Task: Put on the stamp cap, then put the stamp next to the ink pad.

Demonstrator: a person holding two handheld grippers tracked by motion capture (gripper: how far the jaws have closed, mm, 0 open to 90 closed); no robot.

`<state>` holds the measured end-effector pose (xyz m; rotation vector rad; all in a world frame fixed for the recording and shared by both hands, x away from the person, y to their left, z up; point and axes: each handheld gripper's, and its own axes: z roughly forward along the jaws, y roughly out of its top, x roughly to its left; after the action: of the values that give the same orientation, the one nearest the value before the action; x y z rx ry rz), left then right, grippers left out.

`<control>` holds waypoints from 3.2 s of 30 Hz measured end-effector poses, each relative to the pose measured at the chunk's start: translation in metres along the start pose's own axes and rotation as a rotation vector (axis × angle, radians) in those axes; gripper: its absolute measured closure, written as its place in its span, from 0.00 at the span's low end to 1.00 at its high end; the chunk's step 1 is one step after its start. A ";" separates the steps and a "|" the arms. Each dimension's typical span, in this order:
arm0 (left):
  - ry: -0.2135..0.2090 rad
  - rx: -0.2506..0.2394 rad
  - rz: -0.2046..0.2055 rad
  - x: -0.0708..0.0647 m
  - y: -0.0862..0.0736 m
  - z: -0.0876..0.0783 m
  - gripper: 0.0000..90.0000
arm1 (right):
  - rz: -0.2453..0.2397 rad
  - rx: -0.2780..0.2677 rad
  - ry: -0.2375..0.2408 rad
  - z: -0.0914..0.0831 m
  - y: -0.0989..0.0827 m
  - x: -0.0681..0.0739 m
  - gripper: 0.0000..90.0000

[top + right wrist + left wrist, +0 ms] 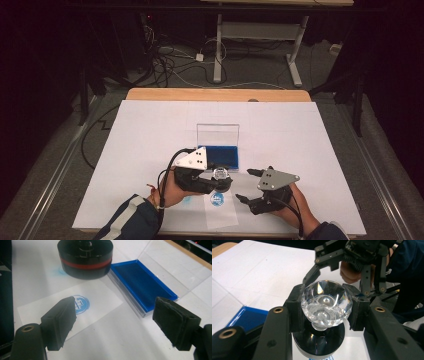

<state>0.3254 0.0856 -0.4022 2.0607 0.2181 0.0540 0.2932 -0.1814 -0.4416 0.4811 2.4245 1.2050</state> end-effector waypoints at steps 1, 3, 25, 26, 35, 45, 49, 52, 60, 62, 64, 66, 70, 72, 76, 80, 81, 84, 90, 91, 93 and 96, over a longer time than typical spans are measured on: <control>0.000 -0.004 -0.004 0.001 -0.001 -0.001 0.60 | 0.000 -0.006 0.004 -0.002 -0.001 0.000 0.20; 0.005 -0.001 -0.003 0.002 -0.001 -0.003 0.60 | -0.001 -0.009 -0.003 -0.004 -0.003 0.000 0.20; 0.075 -0.012 0.000 0.009 -0.004 -0.023 0.60 | 0.020 -0.064 -0.138 -0.051 -0.029 -0.014 0.19; 0.081 -0.011 -0.001 0.009 -0.004 -0.024 0.60 | 0.023 -0.063 -0.146 -0.053 -0.030 -0.015 0.19; 0.130 -0.012 -0.005 0.016 -0.006 -0.037 0.60 | 0.022 -0.071 -0.194 -0.061 -0.035 -0.017 0.20; 0.202 -0.019 -0.022 0.027 -0.010 -0.056 0.60 | 0.013 -0.059 -0.192 -0.060 -0.037 -0.018 0.20; 0.215 0.016 -0.028 0.034 -0.011 -0.058 0.60 | 0.014 -0.055 -0.186 -0.058 -0.037 -0.018 0.20; 0.213 0.034 -0.045 0.040 -0.012 -0.059 0.60 | 0.016 -0.045 -0.181 -0.056 -0.038 -0.019 0.20; 0.243 0.107 -0.056 0.052 -0.012 -0.063 0.60 | 0.008 -0.018 -0.151 -0.047 -0.038 -0.018 0.21; 0.248 0.124 -0.061 0.056 -0.013 -0.065 0.60 | 0.003 -0.011 -0.147 -0.046 -0.039 -0.017 0.21; 0.247 0.135 -0.072 0.061 -0.015 -0.065 0.60 | 0.004 -0.006 -0.146 -0.046 -0.039 -0.017 0.21; 0.252 0.150 -0.081 0.065 -0.016 -0.065 0.60 | 0.005 -0.006 -0.148 -0.046 -0.039 -0.017 0.21; 0.260 0.178 -0.093 0.074 -0.019 -0.062 0.60 | -0.002 -0.005 -0.147 -0.047 -0.039 -0.016 0.21; 0.261 0.179 -0.103 0.078 -0.021 -0.061 0.60 | -0.004 -0.005 -0.148 -0.047 -0.039 -0.015 0.21; 0.273 0.197 -0.116 0.085 -0.024 -0.057 0.60 | -0.005 -0.003 -0.145 -0.046 -0.039 -0.015 0.21; 0.279 0.202 -0.135 0.094 -0.027 -0.052 0.60 | -0.006 -0.002 -0.145 -0.047 -0.039 -0.014 0.21; 0.286 0.209 -0.136 0.096 -0.028 -0.050 0.60 | -0.004 -0.003 -0.145 -0.047 -0.039 -0.015 0.21; 0.289 0.218 -0.144 0.101 -0.030 -0.045 0.60 | -0.006 -0.002 -0.145 -0.047 -0.039 -0.014 0.21; 0.304 0.230 -0.159 0.111 -0.036 -0.040 0.60 | -0.009 0.002 -0.147 -0.048 -0.040 -0.014 0.21; 0.306 0.230 -0.164 0.112 -0.037 -0.039 0.60 | -0.007 0.002 -0.147 -0.048 -0.040 -0.014 0.21; 0.317 0.236 -0.167 0.114 -0.040 -0.037 0.60 | -0.009 0.006 -0.148 -0.048 -0.041 -0.013 0.21; 0.317 0.237 -0.178 0.117 -0.043 -0.035 0.60 | -0.014 0.009 -0.144 -0.048 -0.041 -0.013 0.21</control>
<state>0.4306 0.1563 -0.4292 2.2522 0.6283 0.2576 0.2760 -0.2429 -0.4458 0.5340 2.3086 1.1146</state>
